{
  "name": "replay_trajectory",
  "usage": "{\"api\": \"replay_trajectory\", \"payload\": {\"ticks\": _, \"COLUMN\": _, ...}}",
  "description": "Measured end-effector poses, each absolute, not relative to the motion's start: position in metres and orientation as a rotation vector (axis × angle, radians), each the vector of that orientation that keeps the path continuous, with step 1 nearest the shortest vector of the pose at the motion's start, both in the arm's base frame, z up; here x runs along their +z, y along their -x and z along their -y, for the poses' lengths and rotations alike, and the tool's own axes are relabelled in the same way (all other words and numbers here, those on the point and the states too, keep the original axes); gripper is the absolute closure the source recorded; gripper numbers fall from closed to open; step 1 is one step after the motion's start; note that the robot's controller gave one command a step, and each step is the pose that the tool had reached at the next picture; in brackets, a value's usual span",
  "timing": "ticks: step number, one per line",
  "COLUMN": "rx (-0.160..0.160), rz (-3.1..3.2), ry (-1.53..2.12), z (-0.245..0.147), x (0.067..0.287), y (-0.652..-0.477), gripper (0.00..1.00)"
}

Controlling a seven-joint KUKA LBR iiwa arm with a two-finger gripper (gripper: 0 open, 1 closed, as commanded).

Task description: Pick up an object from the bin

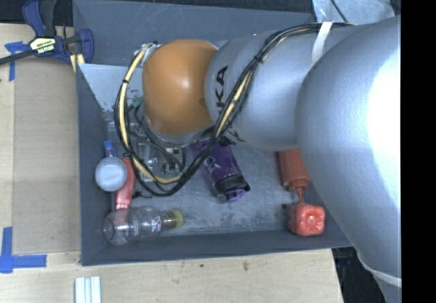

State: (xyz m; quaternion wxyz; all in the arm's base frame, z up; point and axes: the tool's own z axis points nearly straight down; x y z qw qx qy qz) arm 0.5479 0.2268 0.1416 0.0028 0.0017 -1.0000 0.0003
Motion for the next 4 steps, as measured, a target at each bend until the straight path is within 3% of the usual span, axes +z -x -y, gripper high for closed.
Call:
{"api": "replay_trajectory", "payload": {"ticks": 1, "rx": -0.002, "rz": 3.144, "ry": -0.001, "z": -0.226, "x": 0.147, "y": -0.550, "gripper": 0.00}}
{"api": "replay_trajectory", "payload": {"ticks": 2, "rx": 0.000, "rz": 3.141, "ry": -0.030, "z": -0.222, "x": 0.193, "y": -0.595, "gripper": 0.00}}
{"api": "replay_trajectory", "payload": {"ticks": 3, "rx": -0.002, "rz": 3.146, "ry": 0.086, "z": -0.193, "x": 0.226, "y": -0.617, "gripper": 0.00}}
{"api": "replay_trajectory", "payload": {"ticks": 4, "rx": -0.003, "rz": 3.146, "ry": 0.106, "z": -0.182, "x": 0.186, "y": -0.615, "gripper": 0.00}}
